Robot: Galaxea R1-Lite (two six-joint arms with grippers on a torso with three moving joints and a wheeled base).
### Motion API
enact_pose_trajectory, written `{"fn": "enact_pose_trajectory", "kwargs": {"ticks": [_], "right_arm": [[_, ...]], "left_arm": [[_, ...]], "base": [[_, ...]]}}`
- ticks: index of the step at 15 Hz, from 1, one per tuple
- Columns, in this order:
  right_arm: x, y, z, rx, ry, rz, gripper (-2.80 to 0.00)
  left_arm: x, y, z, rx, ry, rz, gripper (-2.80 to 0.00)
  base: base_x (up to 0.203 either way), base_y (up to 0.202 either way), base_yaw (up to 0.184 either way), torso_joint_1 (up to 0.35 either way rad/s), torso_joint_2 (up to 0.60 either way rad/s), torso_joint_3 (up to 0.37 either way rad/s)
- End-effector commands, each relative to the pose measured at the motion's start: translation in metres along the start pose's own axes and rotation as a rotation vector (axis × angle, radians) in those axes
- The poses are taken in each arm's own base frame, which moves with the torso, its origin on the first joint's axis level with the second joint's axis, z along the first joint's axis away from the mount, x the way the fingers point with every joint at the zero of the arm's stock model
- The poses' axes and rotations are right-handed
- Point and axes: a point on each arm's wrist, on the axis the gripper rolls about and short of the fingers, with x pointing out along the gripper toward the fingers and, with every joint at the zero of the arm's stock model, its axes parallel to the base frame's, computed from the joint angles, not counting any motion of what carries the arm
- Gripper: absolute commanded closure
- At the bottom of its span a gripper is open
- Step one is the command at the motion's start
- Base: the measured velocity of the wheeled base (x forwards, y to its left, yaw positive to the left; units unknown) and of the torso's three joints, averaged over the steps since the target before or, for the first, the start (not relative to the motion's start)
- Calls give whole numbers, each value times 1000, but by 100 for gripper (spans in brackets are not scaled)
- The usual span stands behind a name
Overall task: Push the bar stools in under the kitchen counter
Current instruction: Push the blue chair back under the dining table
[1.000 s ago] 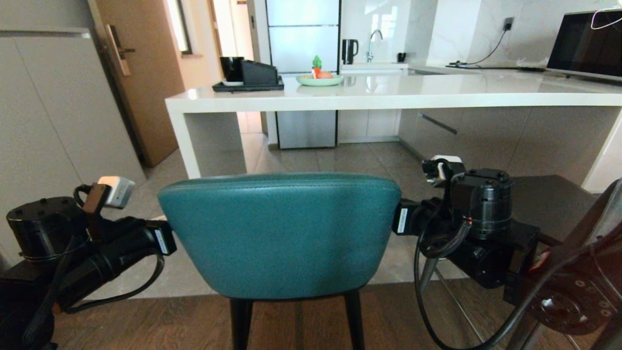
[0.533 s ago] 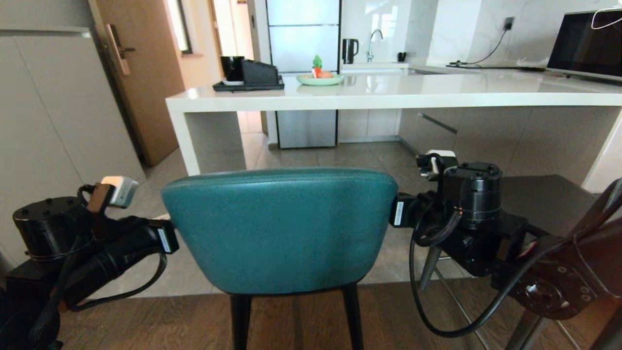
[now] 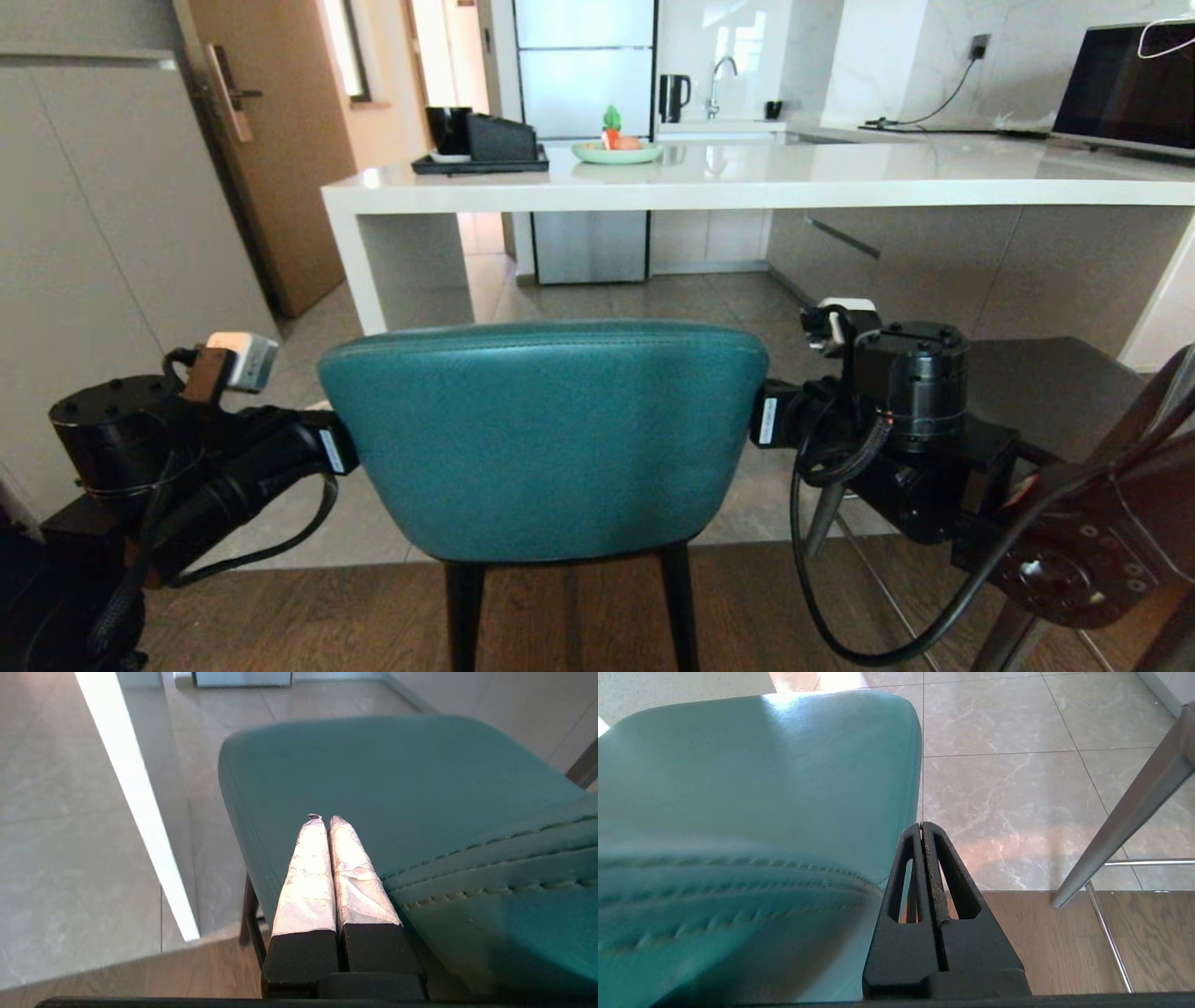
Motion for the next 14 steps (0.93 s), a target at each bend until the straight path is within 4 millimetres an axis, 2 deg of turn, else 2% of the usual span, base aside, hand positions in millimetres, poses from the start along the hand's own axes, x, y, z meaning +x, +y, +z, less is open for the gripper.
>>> {"fn": "enact_pose_trajectory", "kwargs": {"ticks": [1,14], "right_arm": [[-2,-1,1,4,-8,-3,0],[6,2,2,-1,-12,0,0]], "left_arm": [[6,1,-3,1,1,-1,0],[10,4,-9,-4,23,9,0]], "base": [[0,0,0,0,0,0],[0,0,0,0,0,0]]}}
